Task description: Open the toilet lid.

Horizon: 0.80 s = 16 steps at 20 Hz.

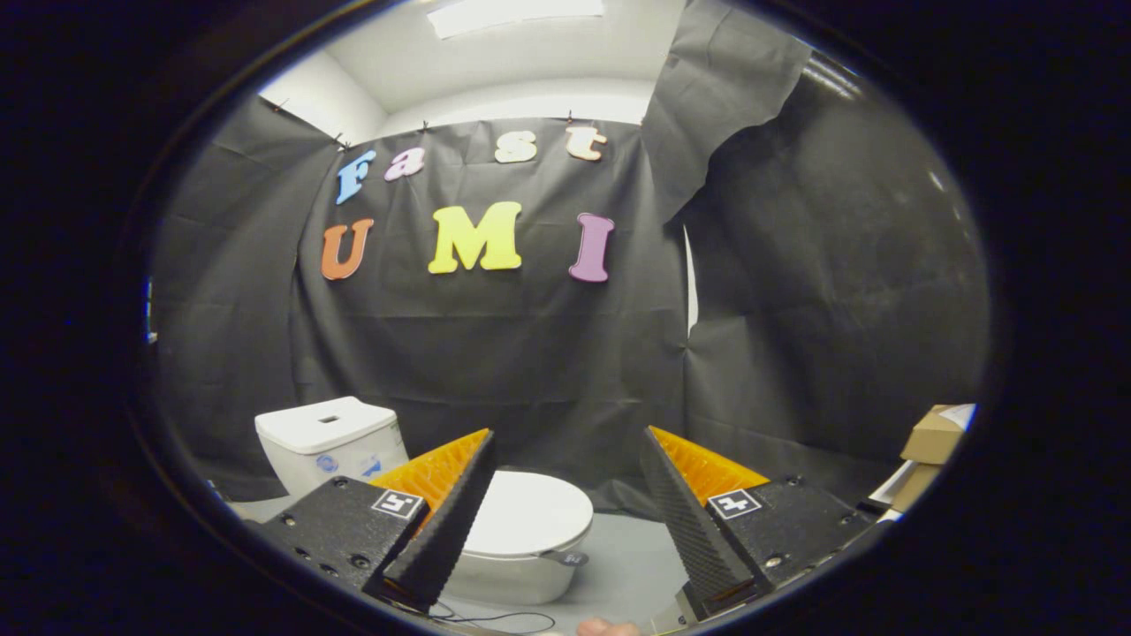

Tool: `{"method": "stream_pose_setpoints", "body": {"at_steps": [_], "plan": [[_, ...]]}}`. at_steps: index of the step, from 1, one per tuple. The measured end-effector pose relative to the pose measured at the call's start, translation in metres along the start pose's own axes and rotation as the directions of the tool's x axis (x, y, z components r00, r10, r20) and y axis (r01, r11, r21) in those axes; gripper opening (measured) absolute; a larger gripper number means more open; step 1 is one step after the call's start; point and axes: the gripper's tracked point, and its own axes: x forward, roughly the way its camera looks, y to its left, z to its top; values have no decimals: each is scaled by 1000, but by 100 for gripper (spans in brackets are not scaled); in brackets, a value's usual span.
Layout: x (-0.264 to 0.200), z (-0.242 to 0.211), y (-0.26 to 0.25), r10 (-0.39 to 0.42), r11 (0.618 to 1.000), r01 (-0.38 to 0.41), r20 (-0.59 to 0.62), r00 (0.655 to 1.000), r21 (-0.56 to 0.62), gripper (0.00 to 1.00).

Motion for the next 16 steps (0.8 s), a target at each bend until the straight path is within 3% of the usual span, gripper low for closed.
{"method": "stream_pose_setpoints", "body": {"at_steps": [16], "plan": [[23,-31,3,-23,999,25,-89,996,24,100]]}}
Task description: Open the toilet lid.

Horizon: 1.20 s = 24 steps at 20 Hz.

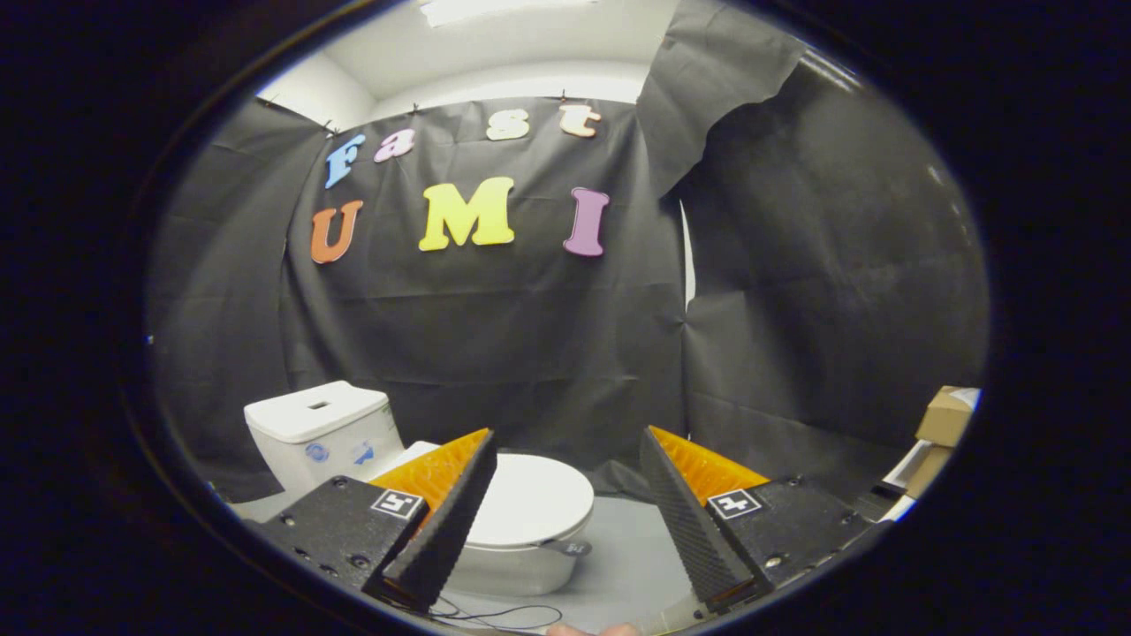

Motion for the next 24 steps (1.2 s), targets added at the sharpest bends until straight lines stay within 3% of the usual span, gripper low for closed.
{"method": "stream_pose_setpoints", "body": {"at_steps": [8,13,24], "plan": [[31,-27,5,8,998,-3,-80,997,57,100],[41,-57,13,52,993,-27,-212,976,119,100],[93,-132,-16,34,943,127,-472,881,307,100]]}}
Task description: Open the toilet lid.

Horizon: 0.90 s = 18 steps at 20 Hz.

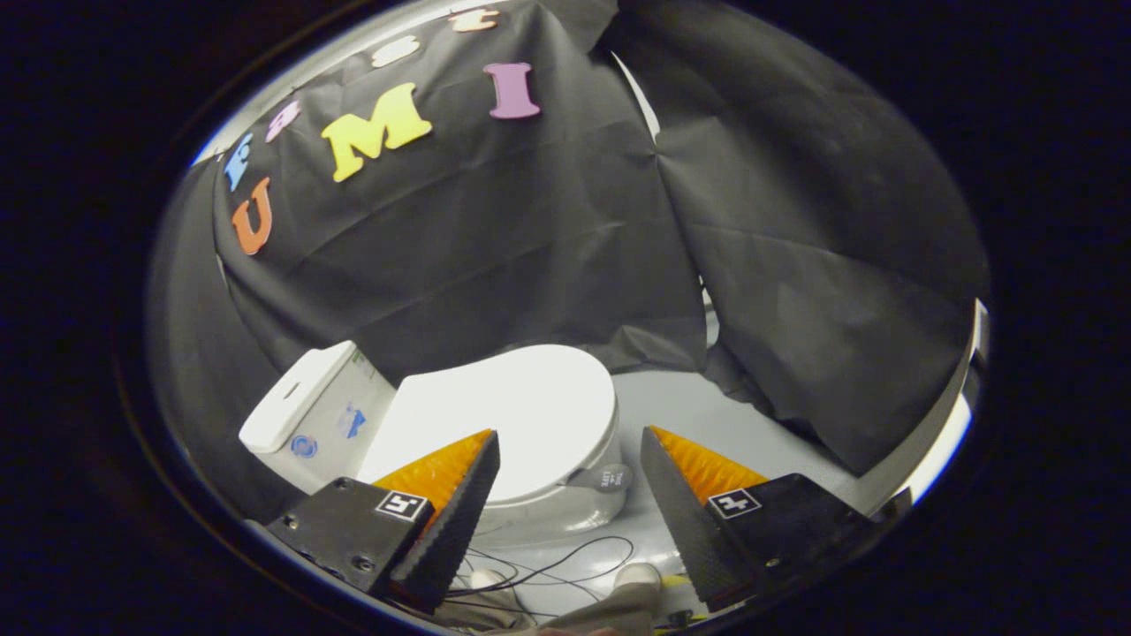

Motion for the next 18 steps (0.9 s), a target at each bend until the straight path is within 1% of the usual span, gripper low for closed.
{"method": "stream_pose_setpoints", "body": {"at_steps": [3,5,8,13,17,18], "plan": [[16,-10,-13,12,996,-7,-63,998,86,99],[26,-17,-19,10,993,4,-111,994,122,99],[47,-30,-24,23,986,13,-210,977,168,99],[79,-46,-37,53,967,25,-294,954,255,98],[103,-71,-50,73,959,32,-356,932,281,94],[107,-78,-53,85,953,33,-367,926,303,89]]}}
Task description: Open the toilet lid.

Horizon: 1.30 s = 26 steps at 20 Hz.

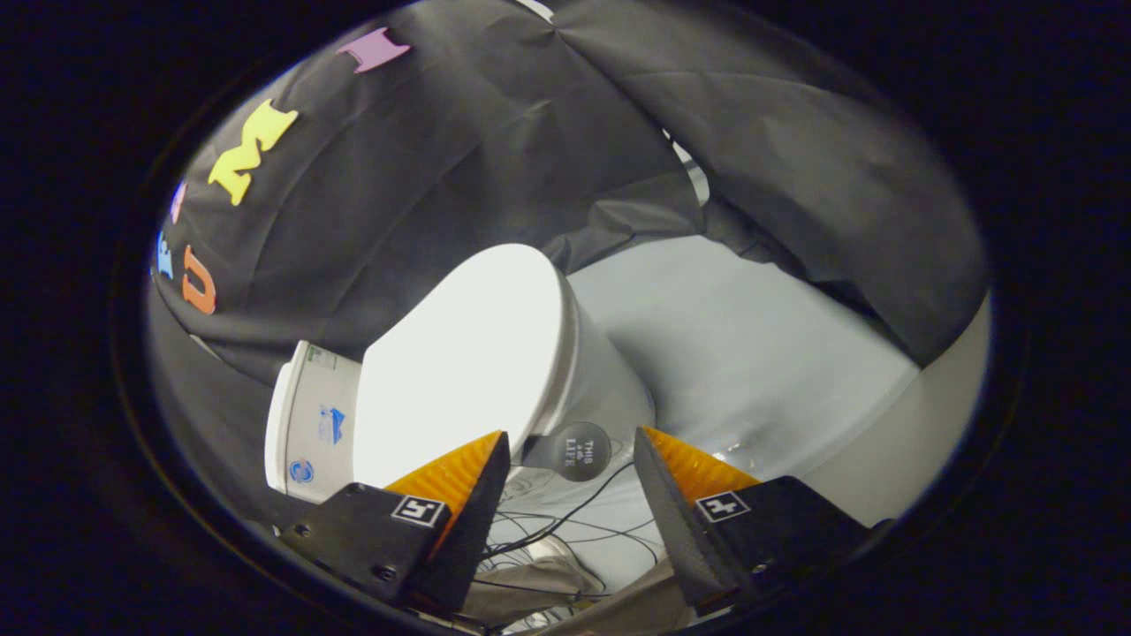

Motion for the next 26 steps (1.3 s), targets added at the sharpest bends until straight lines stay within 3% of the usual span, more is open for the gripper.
{"method": "stream_pose_setpoints", "body": {"at_steps": [4,7,11,15,19,22,26], "plan": [[17,-14,1,106,992,-102,-59,993,68,78],[26,-11,4,174,980,-168,-52,983,103,77],[33,-6,-1,231,960,-221,-42,972,172,66],[31,-7,13,320,918,-299,-41,947,261,55],[34,-8,9,293,929,-272,-48,955,251,46],[33,-10,5,237,945,-223,-32,971,239,28],[25,-6,11,209,950,-194,-40,977,246,22]]}}
